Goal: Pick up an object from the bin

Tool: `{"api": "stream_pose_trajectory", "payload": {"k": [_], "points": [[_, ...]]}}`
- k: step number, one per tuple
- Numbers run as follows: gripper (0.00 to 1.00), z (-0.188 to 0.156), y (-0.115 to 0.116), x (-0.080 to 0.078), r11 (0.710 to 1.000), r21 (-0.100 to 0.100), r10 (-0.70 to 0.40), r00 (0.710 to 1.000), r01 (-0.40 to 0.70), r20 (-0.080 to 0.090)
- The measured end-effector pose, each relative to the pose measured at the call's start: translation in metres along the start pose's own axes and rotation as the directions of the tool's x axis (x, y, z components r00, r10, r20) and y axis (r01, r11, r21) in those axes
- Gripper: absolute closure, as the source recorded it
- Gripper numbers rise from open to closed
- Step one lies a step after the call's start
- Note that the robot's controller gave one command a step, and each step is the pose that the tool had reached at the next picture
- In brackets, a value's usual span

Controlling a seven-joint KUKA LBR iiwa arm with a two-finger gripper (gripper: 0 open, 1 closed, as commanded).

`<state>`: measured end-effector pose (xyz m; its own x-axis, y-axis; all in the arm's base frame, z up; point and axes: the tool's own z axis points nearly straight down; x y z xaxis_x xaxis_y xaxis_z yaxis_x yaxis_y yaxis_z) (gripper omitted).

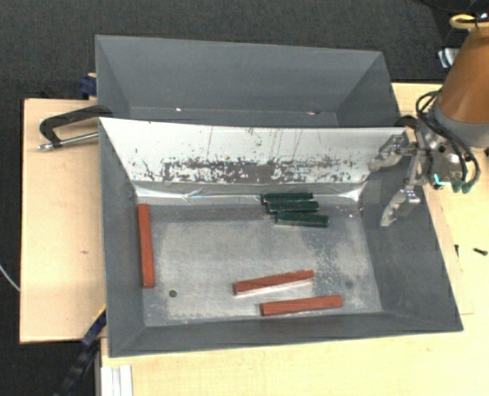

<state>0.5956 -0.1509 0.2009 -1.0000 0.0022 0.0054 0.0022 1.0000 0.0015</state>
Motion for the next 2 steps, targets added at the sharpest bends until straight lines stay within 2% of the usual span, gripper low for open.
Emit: {"api": "stream_pose_trajectory", "payload": {"k": [1, 2], "points": [[0.00, -0.005, 0.001, -0.002, 1.000, 0.002, -0.002, 1.000, 0.002, 0.009], [0.00, 0.077, 0.066, 0.025, 0.998, 0.002, -0.065, 0.998, 0.065, 0.011]]}}
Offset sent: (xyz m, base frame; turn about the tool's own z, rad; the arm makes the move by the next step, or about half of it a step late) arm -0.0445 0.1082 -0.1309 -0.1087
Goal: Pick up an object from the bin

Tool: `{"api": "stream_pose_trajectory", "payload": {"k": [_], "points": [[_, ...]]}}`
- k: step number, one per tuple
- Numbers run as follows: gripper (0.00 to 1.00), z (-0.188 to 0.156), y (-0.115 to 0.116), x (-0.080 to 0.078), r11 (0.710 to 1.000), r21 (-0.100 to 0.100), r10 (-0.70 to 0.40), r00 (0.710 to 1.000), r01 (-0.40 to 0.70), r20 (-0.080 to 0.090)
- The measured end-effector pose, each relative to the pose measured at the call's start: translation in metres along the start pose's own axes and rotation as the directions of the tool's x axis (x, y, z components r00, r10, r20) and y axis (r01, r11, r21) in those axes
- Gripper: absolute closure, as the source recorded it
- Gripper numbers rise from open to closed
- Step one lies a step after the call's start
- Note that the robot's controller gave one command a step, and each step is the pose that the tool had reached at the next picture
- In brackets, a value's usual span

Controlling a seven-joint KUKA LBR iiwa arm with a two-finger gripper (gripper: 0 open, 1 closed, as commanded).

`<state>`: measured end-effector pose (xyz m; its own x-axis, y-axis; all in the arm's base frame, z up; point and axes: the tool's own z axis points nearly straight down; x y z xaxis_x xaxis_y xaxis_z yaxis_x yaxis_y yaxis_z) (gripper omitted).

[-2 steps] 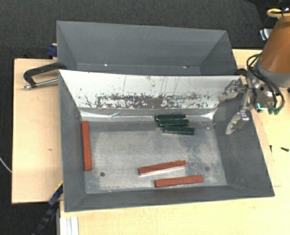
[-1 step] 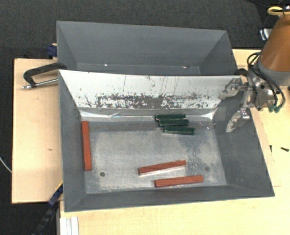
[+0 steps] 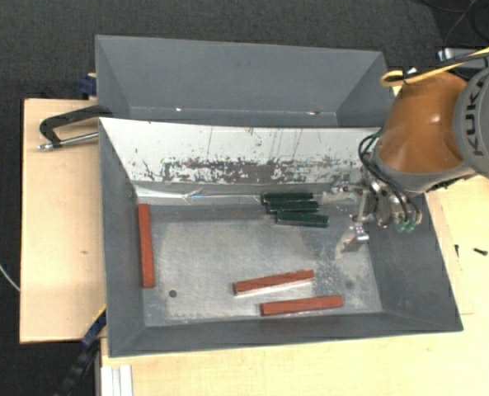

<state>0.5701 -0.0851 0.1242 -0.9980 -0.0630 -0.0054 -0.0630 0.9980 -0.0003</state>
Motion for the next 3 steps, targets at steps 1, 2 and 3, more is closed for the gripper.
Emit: {"api": "stream_pose_trajectory", "payload": {"k": [1, 2, 3], "points": [[0.00, 0.000, 0.040, 0.014, 0.977, -0.003, -0.212, 0.977, 0.212, -0.004], [0.00, -0.003, 0.068, 0.029, 0.959, -0.002, -0.284, 0.959, 0.284, -0.003], [0.00, 0.052, 0.092, 0.039, 0.968, -0.002, -0.250, 0.968, 0.250, -0.002]]}}
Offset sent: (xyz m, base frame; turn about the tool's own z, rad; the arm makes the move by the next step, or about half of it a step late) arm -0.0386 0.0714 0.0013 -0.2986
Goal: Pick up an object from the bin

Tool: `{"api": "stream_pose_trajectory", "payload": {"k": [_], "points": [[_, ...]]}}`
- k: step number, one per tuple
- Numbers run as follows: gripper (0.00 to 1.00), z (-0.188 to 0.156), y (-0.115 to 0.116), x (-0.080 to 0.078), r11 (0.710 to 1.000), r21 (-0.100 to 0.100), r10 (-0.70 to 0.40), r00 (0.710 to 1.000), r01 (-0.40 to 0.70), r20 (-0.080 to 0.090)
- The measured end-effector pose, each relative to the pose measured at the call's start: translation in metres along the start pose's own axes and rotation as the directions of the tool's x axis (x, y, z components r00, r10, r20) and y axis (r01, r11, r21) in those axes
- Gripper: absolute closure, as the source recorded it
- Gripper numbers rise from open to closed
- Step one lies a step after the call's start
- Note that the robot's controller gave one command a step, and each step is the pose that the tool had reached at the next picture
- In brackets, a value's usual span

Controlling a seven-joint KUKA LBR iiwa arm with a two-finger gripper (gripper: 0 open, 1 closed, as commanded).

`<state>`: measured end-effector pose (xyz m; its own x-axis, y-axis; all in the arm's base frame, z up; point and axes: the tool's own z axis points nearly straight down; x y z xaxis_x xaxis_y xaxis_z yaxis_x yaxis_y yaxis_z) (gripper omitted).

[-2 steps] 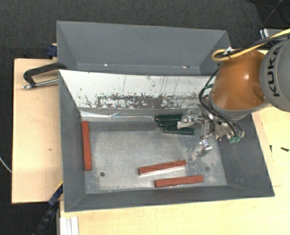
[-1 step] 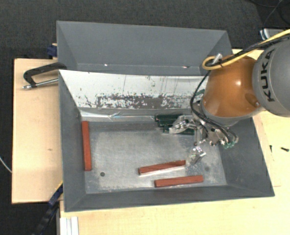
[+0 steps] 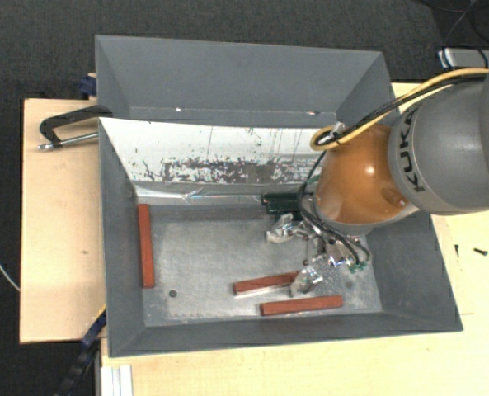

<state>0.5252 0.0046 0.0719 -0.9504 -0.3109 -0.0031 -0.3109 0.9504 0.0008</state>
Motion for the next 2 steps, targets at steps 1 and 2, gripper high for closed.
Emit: {"api": "stream_pose_trajectory", "payload": {"k": [1, 2], "points": [[1.00, -0.0078, -0.0027, -0.0004, 1.000, 0.001, -0.001, 1.000, 0.001, 0.002], [1.00, -0.0078, -0.0027, -0.0004, 1.000, 0.001, -0.001, 1.000, 0.001, 0.002]]}}
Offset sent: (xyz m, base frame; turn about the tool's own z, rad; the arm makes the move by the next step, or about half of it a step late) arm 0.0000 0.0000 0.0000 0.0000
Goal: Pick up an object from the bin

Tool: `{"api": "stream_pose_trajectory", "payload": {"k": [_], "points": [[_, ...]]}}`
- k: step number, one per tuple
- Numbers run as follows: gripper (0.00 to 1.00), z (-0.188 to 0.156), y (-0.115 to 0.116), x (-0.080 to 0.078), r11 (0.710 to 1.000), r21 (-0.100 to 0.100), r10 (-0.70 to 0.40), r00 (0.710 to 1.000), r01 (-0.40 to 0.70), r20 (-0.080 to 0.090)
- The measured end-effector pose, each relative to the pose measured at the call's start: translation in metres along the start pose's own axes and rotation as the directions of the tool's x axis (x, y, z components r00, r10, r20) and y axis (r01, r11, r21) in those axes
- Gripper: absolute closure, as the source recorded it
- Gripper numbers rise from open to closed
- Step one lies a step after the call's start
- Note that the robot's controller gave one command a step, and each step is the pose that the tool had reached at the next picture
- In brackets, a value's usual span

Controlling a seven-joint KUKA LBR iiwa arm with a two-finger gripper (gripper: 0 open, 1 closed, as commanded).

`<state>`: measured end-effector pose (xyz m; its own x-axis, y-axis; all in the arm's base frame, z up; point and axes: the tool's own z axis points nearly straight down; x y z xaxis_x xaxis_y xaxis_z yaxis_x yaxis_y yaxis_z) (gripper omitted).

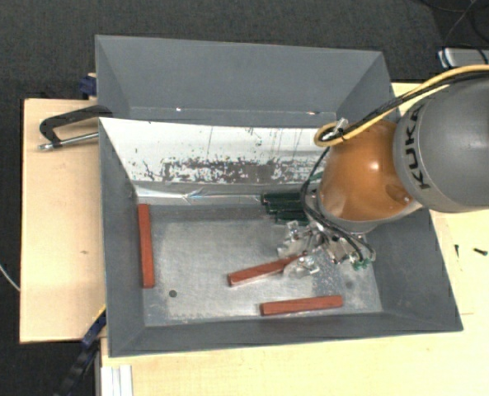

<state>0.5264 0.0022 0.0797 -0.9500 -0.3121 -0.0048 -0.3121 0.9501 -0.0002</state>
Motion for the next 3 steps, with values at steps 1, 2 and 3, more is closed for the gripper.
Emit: {"api": "stream_pose_trajectory", "payload": {"k": [1, 2, 3], "points": [[1.00, -0.002, 0.000, 0.000, 1.000, 0.000, 0.000, 1.000, 0.000, -0.002], [1.00, -0.010, 0.001, 0.000, 1.000, -0.001, 0.000, 1.000, 0.000, -0.002], [1.00, -0.022, 0.001, 0.001, 1.000, -0.002, -0.001, 1.000, 0.001, -0.006]]}}
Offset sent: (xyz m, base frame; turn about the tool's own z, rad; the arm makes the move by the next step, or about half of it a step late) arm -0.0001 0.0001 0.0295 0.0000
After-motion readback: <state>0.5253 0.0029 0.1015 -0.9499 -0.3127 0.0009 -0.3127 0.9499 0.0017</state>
